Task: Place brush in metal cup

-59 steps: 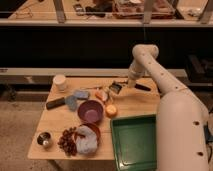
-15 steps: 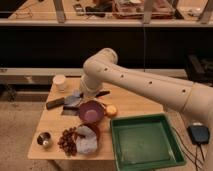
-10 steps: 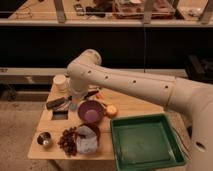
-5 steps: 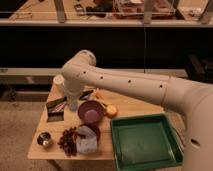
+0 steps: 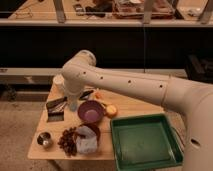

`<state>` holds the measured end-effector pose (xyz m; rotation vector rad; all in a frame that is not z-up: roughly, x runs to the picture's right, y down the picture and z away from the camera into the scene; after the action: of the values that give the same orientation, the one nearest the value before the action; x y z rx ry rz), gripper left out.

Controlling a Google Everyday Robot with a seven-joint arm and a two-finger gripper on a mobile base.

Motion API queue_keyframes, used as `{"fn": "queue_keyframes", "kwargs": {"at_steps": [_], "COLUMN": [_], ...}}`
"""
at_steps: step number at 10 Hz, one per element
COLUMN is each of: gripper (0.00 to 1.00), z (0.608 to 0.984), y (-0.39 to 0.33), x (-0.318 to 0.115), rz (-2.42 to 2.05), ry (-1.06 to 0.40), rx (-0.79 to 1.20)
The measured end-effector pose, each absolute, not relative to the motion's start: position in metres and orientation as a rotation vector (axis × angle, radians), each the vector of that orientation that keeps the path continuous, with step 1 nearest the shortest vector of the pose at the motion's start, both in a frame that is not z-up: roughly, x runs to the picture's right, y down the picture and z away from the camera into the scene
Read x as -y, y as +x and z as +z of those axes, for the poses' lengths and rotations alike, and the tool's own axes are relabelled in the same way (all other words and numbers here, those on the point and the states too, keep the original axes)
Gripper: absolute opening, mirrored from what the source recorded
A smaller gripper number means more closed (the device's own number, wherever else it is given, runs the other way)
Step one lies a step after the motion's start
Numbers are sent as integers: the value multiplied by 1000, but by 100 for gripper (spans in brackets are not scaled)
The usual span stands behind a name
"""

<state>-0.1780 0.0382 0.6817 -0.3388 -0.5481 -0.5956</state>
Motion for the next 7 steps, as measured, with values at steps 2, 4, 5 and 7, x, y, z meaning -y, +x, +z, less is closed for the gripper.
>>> {"fn": "queue_keyframes", "kwargs": {"at_steps": [2,4,5,7], "gripper": [0,0,0,0], "z": [694,705,709,719], "y": [-197,-228,-243,-257], "x": [-34,-27,-25,-27], "rz": [-597,-599,-602,-630], "ry": [-291,-238,-213,-173], "rx": [570,603,623,656]}}
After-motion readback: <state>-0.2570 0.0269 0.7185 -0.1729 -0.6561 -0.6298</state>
